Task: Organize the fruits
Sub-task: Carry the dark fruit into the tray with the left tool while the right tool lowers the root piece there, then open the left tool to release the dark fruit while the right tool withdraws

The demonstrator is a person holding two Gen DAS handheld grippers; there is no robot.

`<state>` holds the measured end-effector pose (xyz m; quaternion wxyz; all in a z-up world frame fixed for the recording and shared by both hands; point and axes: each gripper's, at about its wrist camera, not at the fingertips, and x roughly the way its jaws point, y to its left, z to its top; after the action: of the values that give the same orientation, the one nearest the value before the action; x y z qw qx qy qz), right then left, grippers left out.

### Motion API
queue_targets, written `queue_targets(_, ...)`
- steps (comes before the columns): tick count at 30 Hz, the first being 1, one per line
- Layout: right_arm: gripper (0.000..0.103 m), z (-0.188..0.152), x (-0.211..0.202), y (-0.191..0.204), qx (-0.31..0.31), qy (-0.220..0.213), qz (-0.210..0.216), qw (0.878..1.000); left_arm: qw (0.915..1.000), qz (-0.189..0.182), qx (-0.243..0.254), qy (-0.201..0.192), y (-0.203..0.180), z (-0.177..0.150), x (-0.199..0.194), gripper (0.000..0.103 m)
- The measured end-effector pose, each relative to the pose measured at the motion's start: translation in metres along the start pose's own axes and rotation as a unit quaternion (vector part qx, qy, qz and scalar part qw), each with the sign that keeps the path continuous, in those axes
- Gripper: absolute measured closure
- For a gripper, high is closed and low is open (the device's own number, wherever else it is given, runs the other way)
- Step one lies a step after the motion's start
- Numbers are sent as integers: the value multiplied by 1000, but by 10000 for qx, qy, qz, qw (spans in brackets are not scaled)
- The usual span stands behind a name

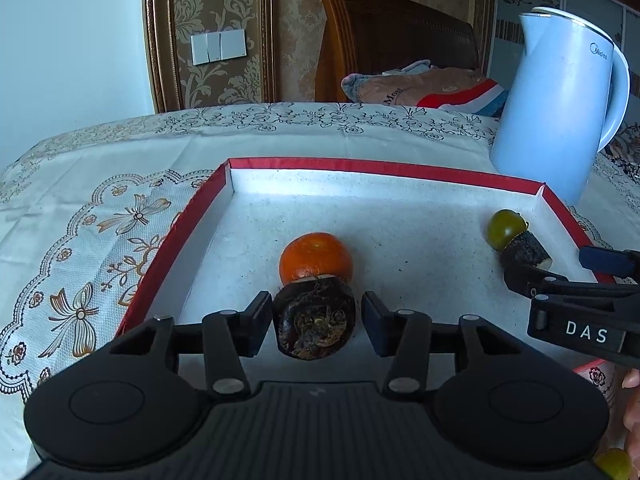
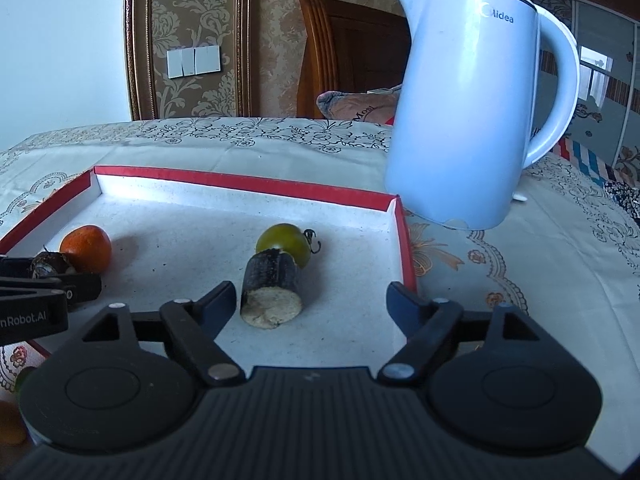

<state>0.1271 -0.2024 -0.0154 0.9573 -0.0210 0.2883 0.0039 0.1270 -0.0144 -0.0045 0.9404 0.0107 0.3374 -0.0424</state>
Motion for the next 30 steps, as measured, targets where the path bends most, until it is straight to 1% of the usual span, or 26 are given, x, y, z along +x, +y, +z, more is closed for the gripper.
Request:
queue_targets(6, 14, -1, -2, -1, 18, -14, 79, 10000, 10000, -17, -62, -30, 3, -2, -3, 55)
queue_targets(10, 12, -3, -6, -1, 17, -65, 134, 9999, 9999, 17, -3, -148, 1, -6, -8, 55)
queue_targets(23, 10, -7, -16, -2, 36, -183, 193, 9996, 9994, 81, 103, -311, -1, -14, -18, 54)
queue_targets(24, 10, -7, -17, -2, 35, -192, 194, 9996, 9994, 88, 101, -329, -1, -15, -20, 52)
queue_targets(25, 10, -7, -18, -2, 35, -196, 198, 9996, 9992, 101, 85, -365, 0, -16, -21, 47)
queue_targets(27, 9, -8, -20, -2, 45, -212, 204, 9996, 9989, 128, 66, -449, 0, -16, -23, 42)
queue_targets(30, 9, -8, -21, -3, 59, -235, 219, 9995, 9985, 112, 111, -517, -1, -18, -26, 42)
